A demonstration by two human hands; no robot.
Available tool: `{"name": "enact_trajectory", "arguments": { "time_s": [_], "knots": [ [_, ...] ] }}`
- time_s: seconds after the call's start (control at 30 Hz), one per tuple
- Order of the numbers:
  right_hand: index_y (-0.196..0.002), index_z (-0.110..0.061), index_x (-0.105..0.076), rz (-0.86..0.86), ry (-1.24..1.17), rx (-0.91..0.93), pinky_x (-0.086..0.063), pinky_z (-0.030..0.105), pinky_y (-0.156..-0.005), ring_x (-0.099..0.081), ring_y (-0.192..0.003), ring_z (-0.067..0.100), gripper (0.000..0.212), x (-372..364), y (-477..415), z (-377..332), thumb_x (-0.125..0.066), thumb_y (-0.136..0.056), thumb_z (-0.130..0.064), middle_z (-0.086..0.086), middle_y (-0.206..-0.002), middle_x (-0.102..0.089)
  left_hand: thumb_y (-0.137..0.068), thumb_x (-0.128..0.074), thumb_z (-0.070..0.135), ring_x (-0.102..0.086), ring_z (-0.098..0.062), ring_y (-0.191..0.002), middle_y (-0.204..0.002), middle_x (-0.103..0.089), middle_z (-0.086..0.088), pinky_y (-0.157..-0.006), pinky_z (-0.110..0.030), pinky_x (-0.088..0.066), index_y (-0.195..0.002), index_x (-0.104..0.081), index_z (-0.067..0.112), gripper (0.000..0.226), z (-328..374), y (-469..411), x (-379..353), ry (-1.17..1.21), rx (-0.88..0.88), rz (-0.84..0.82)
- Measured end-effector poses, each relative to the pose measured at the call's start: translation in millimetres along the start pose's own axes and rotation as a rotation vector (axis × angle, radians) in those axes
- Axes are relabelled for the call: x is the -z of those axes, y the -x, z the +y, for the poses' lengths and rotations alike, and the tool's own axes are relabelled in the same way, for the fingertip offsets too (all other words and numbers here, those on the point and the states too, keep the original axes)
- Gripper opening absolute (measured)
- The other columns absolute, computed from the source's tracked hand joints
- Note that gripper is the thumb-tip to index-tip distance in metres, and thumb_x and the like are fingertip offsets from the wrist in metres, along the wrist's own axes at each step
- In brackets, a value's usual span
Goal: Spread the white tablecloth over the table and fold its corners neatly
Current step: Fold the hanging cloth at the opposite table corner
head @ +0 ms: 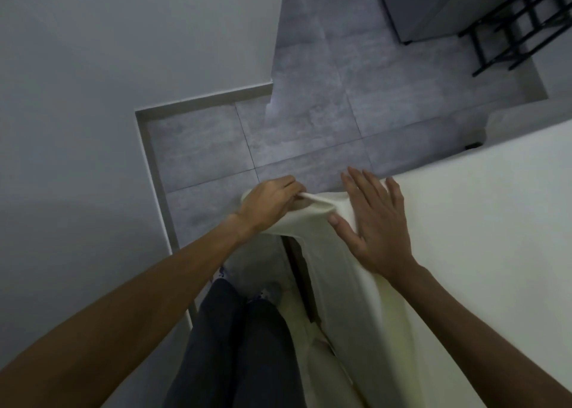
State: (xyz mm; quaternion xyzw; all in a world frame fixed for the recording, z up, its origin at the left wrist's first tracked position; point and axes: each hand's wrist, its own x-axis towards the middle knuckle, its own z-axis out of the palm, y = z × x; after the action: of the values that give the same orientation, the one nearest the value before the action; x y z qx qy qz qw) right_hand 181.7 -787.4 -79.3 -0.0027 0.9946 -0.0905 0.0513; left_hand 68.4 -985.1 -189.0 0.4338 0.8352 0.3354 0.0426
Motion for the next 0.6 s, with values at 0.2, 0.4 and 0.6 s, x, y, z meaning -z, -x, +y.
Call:
{"name": "enact_trajectory", "arguments": {
  "time_s": [0.2, 0.4, 0.6],
  "knots": [
    [-0.152, -0.013, -0.038, 0.015, -0.002, 0.005, -0.016, 0.053, -0.122, -0.030, -0.150, 0.023, 0.072, 2, 0, -2, -0.029, -0.099, -0.060, 0.005, -0.159, -0.038, -0.092, -0.062, 0.021, -0.069, -0.034, -0.076, -0.098, -0.071, -0.017, -0.061, -0.039, -0.058, -0.129, -0.043, 0.015, 0.042, 0, 14, 26, -0.003, 0.020, -0.139],
    [-0.149, -0.012, -0.043, 0.044, -0.012, -0.003, -0.015, 0.050, -0.123, -0.035, -0.146, 0.024, 0.071, 4, -1, -5, -0.030, -0.099, -0.060, 0.006, -0.154, -0.045, -0.093, -0.048, 0.002, -0.065, -0.032, -0.079, -0.123, -0.056, -0.013, -0.060, -0.045, -0.055, -0.113, -0.034, 0.021, 0.031, -1, 13, 34, 0.041, 0.018, -0.126],
    [-0.148, -0.013, -0.045, 0.045, -0.005, -0.005, -0.014, 0.048, -0.123, -0.036, -0.145, 0.023, 0.069, 3, 0, -4, -0.032, -0.098, -0.059, 0.004, -0.153, -0.046, -0.092, -0.048, 0.001, -0.061, -0.027, -0.073, -0.110, -0.063, -0.009, -0.060, -0.041, -0.053, -0.110, -0.039, 0.021, 0.029, 0, 17, 33, 0.038, 0.020, -0.162]
  ]
}}
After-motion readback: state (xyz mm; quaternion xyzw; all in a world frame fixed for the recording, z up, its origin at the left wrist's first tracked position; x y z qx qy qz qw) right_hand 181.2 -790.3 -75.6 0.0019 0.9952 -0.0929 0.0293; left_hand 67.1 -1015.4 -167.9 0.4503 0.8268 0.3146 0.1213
